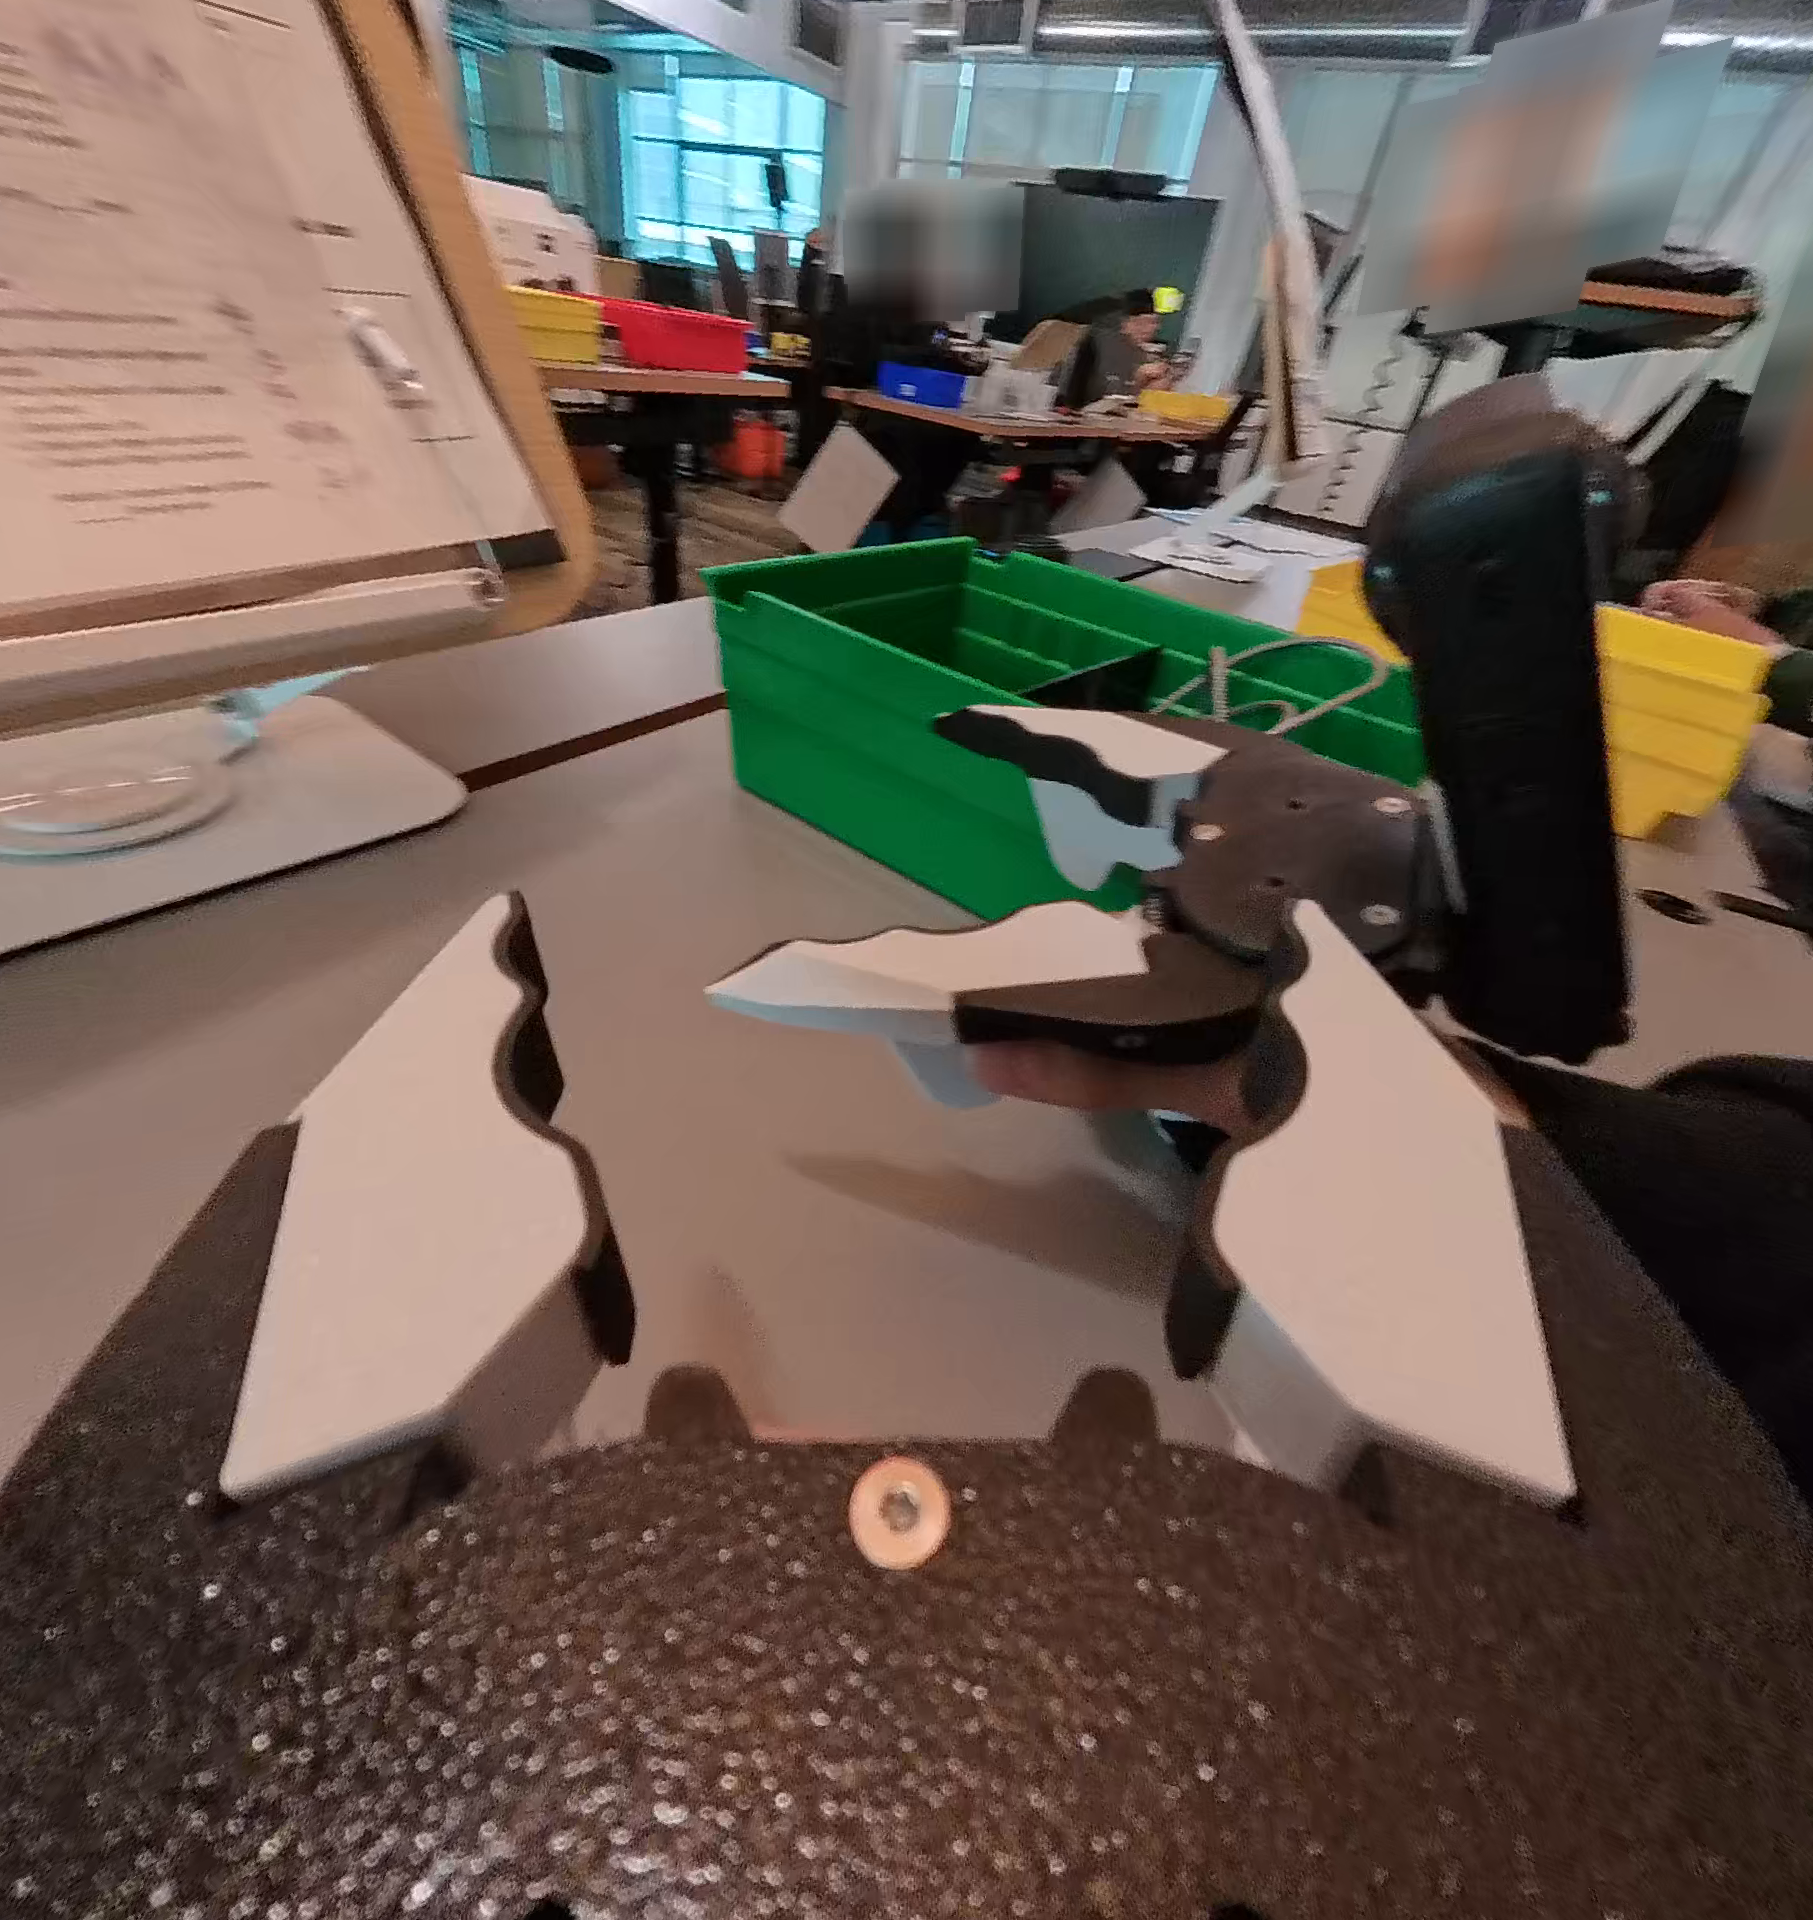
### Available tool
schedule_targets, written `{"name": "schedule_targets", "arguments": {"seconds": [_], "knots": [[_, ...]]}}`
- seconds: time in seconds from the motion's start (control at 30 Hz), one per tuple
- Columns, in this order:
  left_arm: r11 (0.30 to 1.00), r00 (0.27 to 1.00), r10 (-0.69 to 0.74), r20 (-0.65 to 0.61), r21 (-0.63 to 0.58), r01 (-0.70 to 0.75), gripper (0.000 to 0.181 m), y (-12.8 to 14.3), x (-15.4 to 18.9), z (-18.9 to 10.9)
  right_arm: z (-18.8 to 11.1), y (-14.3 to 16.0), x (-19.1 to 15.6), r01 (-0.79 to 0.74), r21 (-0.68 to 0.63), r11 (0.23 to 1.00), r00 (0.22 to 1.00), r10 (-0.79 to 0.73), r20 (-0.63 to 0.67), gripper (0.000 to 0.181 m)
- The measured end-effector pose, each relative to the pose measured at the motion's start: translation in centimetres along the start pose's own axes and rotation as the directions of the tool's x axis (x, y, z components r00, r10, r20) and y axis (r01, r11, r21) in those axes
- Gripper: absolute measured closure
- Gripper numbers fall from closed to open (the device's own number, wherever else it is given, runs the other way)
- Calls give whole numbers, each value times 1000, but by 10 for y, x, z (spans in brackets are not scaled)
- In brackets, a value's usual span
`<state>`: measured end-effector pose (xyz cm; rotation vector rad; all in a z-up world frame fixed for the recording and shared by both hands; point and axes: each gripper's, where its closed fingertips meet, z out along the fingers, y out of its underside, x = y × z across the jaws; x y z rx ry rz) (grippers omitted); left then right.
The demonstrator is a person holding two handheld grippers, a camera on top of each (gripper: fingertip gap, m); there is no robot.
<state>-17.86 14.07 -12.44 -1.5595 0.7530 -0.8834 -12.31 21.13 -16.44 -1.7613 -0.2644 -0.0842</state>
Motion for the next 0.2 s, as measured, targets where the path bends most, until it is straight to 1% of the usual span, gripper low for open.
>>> {"name": "schedule_targets", "arguments": {"seconds": [0.2], "knots": [[1000, 989, 10, -148, -2, -10, 45, -6, 38, 2, 0, 0, -2, 29, -4, 1000, 1000, -29, -9, 49]]}}
